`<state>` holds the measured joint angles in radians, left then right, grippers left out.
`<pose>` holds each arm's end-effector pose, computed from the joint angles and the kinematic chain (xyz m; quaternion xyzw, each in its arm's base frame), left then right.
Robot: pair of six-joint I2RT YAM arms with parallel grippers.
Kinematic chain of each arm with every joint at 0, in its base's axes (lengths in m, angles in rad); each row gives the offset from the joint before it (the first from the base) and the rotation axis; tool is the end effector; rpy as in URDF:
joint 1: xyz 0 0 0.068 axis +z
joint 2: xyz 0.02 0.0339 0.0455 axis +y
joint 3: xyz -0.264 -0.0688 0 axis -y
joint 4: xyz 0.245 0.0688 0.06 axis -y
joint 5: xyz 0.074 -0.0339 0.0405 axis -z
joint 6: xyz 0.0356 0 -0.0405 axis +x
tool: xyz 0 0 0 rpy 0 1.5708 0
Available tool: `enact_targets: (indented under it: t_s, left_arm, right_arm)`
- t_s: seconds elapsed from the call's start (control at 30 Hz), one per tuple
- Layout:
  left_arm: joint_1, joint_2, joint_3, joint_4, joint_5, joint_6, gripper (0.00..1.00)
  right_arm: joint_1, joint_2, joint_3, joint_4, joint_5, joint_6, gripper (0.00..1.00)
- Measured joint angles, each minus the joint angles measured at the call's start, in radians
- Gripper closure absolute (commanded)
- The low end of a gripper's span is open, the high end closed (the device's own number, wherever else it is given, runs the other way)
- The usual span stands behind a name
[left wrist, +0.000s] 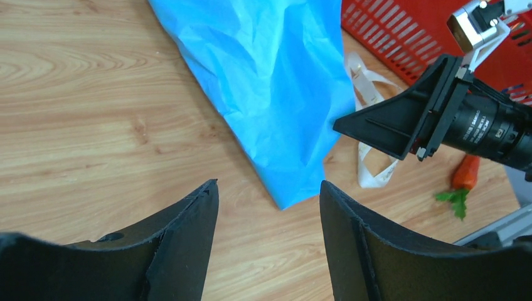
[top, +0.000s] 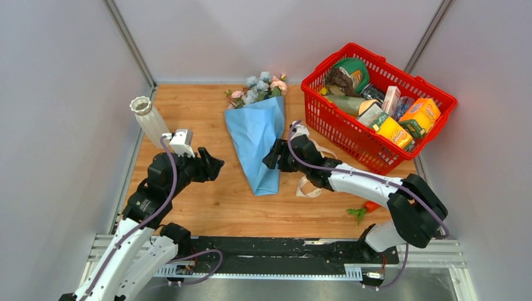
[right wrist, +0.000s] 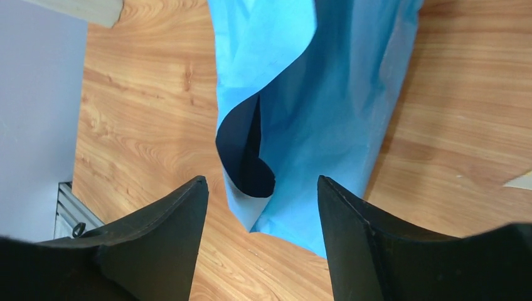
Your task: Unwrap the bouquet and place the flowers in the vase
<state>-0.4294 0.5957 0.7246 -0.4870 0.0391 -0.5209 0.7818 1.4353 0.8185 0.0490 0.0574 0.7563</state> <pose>0.1261 -0.0593 0.3142 -0.0264 0.8212 -0.2749 0.4993 0.2223 0.2178 0.2234 0.0026 0.8766 0.3161 0.3628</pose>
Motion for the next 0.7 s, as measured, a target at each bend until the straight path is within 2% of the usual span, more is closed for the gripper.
enact_targets:
  t_s: [0.1,0.2,0.37,0.7]
  left_arm:
    - [0.0,-0.043,0.0,-0.061,-0.021,0.038,0.32]
    - [0.0,-0.073,0.0,-0.09,-0.047,0.059,0.32]
    - [0.0,-0.143,0.0,-0.103,-0.091,0.071,0.32]
    - [0.0,-0.177,0.0,-0.134,-0.187,0.068,0.32]
  right_arm:
    - [0.027,0.047,0.02,0.002,-0.006,-0.002,0.45]
    - [0.05,0.088,0.052,0.002,-0.013,-0.008,0.45]
    - [0.117,0.161,0.169,0.003,-0.035,-0.057,0.34]
    - [0.268,0.318,0.314,0.039,-0.068,-0.129,0.25]
